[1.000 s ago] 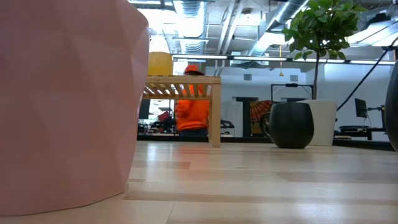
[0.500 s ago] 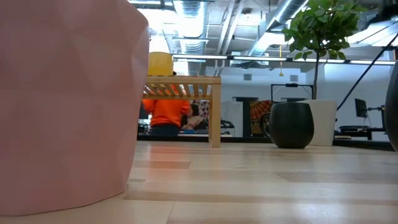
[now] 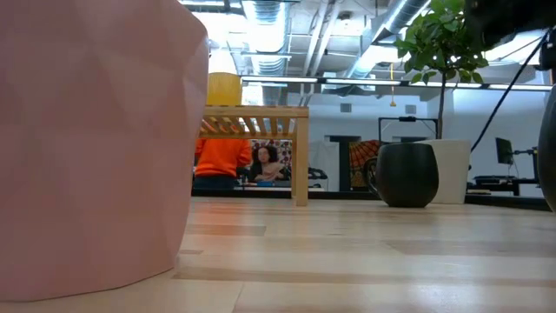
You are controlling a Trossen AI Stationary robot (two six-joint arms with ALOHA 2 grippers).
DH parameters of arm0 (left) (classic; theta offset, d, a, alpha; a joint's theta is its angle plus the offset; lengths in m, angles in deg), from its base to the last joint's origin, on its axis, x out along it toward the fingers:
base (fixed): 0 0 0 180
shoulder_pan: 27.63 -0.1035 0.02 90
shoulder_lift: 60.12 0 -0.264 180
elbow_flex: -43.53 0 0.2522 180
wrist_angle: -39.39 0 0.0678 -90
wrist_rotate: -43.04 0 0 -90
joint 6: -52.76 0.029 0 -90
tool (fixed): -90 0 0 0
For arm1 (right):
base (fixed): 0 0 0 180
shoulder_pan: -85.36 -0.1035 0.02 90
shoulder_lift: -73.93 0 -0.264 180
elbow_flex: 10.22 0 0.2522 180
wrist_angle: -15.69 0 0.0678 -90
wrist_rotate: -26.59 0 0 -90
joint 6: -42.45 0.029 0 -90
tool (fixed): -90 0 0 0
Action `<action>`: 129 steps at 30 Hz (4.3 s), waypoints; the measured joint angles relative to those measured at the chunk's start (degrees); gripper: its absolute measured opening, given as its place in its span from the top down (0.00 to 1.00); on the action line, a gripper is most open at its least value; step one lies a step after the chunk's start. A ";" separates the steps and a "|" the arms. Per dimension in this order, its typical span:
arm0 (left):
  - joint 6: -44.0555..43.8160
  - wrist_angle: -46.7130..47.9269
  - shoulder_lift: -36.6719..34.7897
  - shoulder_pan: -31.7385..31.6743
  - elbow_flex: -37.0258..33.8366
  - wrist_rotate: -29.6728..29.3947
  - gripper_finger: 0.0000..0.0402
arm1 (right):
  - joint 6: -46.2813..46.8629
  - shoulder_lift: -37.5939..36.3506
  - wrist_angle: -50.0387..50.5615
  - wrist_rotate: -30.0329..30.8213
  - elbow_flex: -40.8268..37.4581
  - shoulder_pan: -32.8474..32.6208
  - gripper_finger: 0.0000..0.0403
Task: Place coffee mugs
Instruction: Put the orange and black mug on the shelf, then put the black mug on the shelf
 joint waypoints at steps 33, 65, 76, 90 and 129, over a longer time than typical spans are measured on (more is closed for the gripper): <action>0.45 -0.16 0.00 0.00 0.00 -0.03 0.61 | -34.93 0.88 13.62 4.62 40.68 27.82 0.90; -0.29 -0.18 -0.68 0.00 0.02 -0.11 0.61 | -53.92 33.20 12.23 15.01 70.31 61.93 0.90; -0.41 -0.14 -0.68 0.02 0.02 -0.08 0.61 | -53.58 33.92 9.01 14.10 70.42 61.90 0.78; -0.42 -0.14 -0.68 0.02 0.02 -0.05 0.61 | -54.63 33.90 5.96 13.96 70.42 62.44 0.75; 1.24 -0.22 1.50 0.02 0.02 -5.90 0.61 | -65.65 14.74 13.26 9.68 67.97 55.73 0.44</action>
